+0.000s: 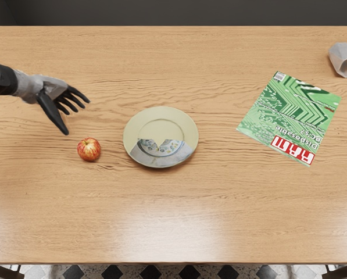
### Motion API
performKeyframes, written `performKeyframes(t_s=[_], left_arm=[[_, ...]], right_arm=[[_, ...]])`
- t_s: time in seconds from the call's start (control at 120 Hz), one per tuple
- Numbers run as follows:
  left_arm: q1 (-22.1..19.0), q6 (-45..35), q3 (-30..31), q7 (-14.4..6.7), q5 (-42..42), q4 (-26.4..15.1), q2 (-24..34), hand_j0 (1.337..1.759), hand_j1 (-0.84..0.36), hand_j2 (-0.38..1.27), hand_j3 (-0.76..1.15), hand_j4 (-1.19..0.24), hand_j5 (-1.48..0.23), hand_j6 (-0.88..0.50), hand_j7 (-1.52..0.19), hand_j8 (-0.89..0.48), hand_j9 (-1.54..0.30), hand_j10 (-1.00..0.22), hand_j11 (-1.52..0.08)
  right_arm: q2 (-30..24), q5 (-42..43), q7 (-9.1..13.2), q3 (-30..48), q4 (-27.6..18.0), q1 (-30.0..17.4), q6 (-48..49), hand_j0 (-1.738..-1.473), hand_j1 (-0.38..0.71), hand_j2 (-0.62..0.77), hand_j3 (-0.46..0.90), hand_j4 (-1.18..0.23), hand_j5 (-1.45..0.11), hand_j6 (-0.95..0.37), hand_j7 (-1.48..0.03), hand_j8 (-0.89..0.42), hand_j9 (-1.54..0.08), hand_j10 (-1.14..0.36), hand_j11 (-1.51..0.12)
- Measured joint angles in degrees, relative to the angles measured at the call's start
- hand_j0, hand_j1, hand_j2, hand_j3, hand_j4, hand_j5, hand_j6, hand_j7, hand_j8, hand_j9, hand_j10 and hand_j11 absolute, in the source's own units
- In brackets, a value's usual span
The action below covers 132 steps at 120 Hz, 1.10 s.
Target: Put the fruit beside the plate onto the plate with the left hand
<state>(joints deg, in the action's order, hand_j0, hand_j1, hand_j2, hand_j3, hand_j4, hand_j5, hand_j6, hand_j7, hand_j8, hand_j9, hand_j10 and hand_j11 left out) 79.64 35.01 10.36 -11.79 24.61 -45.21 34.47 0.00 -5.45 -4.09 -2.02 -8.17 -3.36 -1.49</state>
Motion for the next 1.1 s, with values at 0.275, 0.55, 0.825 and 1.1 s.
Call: performKeyframes(t_s=[0.275,0.55,0.825,1.1], left_arm=[[21.6,-21.2,24.3,-1.3,-2.7,-27.3,4.4,1.658,0.05,0.05,0.0,-0.25,-0.32,-0.25,-0.32,-0.25,-0.32,-0.25,-0.32],[33.3,-42.0,45.6,-3.9,-5.7,-38.8,-6.7,1.658,0.05,0.05,0.0,-0.25,-0.32,-0.25,-0.32,-0.25,-0.32,-0.25,-0.32],[34.8,-51.0,53.6,-7.7,-6.8,-42.9,-16.1,1.658,0.05,0.05,0.0,-0.25,-0.32,-0.25,-0.32,-0.25,-0.32,-0.25,-0.32],[34.9,-51.5,53.9,-8.8,-10.7,-43.4,-22.9,1.658,0.05,0.05,0.0,-0.25,-0.32,-0.25,-0.32,-0.25,-0.32,-0.25,-0.32]], right_arm=[[0.0,0.0,0.0,0.0,0.0,0.0,0.0,-1.658,-0.31,-0.01,0.0,-0.03,-0.04,-0.03,-0.04,-0.03,-0.04,-0.03,-0.04],[0.0,0.0,0.0,0.0,0.0,0.0,0.0,-1.658,-0.31,-0.01,0.0,-0.03,-0.04,-0.03,-0.04,-0.03,-0.04,-0.03,-0.04],[0.0,0.0,0.0,0.0,0.0,0.0,0.0,-1.658,-0.31,-0.01,0.0,-0.03,-0.04,-0.03,-0.04,-0.03,-0.04,-0.03,-0.04],[0.0,0.0,0.0,0.0,0.0,0.0,0.0,-1.658,-0.31,-0.01,0.0,-0.03,-0.04,-0.03,-0.04,-0.03,-0.04,-0.03,-0.04]])
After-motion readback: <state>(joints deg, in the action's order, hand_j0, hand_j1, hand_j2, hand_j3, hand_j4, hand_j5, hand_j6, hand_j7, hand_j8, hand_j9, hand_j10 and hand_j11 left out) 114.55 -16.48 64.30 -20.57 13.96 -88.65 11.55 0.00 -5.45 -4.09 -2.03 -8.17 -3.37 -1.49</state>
